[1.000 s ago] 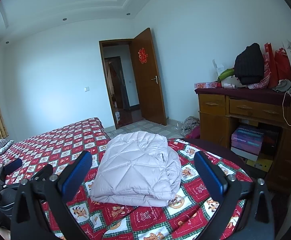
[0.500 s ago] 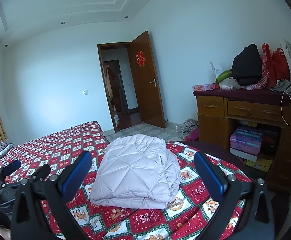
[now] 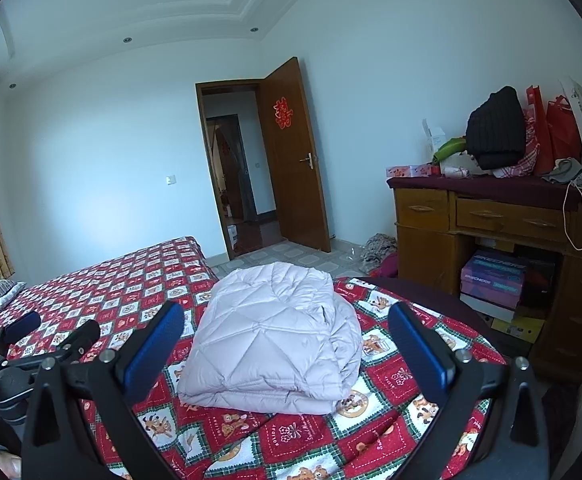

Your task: Fold large clothes

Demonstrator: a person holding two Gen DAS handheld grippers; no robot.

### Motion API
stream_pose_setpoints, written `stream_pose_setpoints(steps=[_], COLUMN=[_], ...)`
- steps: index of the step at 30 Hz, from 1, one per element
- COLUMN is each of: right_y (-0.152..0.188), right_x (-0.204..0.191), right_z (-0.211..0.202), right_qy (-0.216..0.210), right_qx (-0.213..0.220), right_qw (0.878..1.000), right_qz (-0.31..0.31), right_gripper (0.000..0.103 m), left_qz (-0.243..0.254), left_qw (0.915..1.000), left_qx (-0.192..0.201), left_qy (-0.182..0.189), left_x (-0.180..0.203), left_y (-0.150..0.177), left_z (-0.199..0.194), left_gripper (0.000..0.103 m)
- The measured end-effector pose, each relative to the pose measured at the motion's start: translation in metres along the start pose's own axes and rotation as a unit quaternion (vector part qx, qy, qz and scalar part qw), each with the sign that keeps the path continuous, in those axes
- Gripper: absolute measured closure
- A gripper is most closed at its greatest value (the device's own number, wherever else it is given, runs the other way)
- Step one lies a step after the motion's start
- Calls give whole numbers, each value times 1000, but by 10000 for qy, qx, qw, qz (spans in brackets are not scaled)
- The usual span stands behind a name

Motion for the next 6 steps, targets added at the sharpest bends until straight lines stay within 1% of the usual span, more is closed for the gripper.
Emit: stream_pose_setpoints(steps=[6], right_y=[2], right_x=[0], right_z=[2], right_qy=[10], right_qx=[-38], right_qw=[10000], right_qz=[11], right_gripper=[0], left_qz=[-86], left_qw=[9999], left_qx=[-142], left_qy=[-6], left_x=[-6], left_y=[3], left_z=[7], left_gripper=[1])
Point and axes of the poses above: each gripper's, at about its wrist camera, not at the fingertips, and z roughly the way its jaws point, x to its right, y to its underside, the point moved 9 cm from there along z, roughly the way its jaws point, and after that the axes turned 7 degrees about -x, right-handed, at the moved point
